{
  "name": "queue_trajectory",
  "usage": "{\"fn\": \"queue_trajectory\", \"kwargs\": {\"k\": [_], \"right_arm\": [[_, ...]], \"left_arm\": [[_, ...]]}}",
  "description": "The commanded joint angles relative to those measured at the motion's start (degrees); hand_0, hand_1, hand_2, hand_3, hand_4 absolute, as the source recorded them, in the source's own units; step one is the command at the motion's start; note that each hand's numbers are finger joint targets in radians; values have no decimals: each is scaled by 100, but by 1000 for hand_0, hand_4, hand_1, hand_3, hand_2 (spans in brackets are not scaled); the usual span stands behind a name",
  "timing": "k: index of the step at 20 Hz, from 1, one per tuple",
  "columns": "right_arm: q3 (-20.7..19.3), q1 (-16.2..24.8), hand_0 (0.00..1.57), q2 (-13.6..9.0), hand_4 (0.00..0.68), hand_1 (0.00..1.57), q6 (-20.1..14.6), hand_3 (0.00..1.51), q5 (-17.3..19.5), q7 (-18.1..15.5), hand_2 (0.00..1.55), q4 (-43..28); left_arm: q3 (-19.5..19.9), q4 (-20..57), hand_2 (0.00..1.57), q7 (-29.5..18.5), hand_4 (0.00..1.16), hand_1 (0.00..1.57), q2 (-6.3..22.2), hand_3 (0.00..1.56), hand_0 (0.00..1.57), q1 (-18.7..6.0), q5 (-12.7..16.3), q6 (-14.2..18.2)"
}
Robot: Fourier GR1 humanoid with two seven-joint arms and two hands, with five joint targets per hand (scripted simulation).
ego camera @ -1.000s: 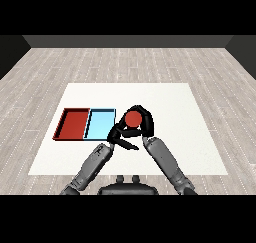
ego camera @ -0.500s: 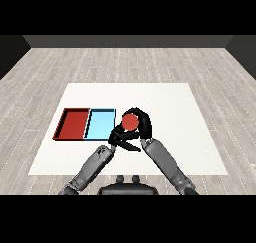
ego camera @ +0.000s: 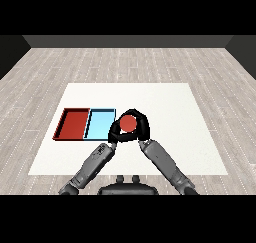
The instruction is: Pick the red can and put it in the red box
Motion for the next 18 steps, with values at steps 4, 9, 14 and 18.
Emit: {"fn": "queue_trajectory", "kwargs": {"k": [4, 9, 14, 18], "right_arm": [[140, -201, 1571, 75, 635, 1571, -189, 1400, -244, -317, 1470, 425], [-151, -79, 1571, 76, 637, 1571, 79, 1397, -133, -213, 1464, 268], [389, 101, 0, -105, 0, 0, -210, 0, 398, 638, 0, 12], [76, -14, 0, -48, 0, 0, 268, 0, 482, 723, 0, 120]], "left_arm": [[-84, -589, 1571, 545, 1123, 1571, -76, 1498, 1571, 121, -327, 65], [139, 285, 1571, -343, 1130, 1571, -130, 1493, 1571, -23, 43, -204], [-12, 40, 1571, -198, 1127, 1571, -130, 1499, 1571, -102, -49, 148], [-32, 51, 1571, -219, 1127, 1571, -132, 1499, 1571, -103, -35, 163]]}}
